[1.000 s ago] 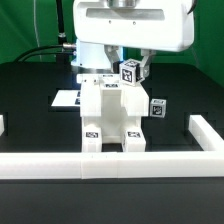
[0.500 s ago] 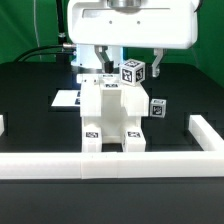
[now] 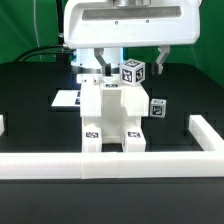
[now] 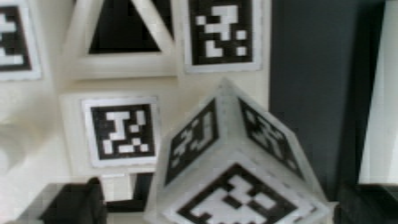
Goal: Assemble chair
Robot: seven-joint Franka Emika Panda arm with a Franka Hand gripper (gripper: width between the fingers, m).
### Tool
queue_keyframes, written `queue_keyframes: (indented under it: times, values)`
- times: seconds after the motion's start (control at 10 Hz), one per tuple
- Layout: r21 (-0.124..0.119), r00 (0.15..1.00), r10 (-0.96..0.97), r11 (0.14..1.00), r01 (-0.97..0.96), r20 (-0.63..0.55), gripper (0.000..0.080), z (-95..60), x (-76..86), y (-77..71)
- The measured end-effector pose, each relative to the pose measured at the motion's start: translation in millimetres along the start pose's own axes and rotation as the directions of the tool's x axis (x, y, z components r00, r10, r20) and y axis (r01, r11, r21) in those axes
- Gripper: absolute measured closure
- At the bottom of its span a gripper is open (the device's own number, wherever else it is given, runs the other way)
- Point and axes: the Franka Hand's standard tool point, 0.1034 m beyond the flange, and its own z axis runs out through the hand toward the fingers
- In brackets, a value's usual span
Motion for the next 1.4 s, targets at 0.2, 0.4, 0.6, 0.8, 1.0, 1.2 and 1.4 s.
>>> queue_keyframes:
  times: [0.2,0.4,0.6,0.8,1.0,1.2,1.4]
  values:
    - [-0.005,0.995,-0.097,0.995,0.097,0.001,0.0151,0.2,-0.2,0.5]
    - [-0.021,0.977,-0.213,0.977,0.213,0.006,0.0151,0.7,-0.5,-3.1]
    - [-0.026,0.953,-0.302,0.953,0.302,0.011,0.0151,0.8,-0.6,-2.9]
    - [-0.029,0.896,-0.444,0.895,0.444,0.018,0.0151,0.8,-0.6,-0.5]
    - [-0.030,0.902,-0.432,0.901,0.432,0.018,0.0280,0.9,-0.8,0.5]
    - [-0.030,0.904,-0.426,0.904,0.427,0.018,0.0518,1.0,-0.8,0.5]
    - [-0.030,0.913,-0.407,0.913,0.407,0.018,0.0518,1.3,-1.1,0.6]
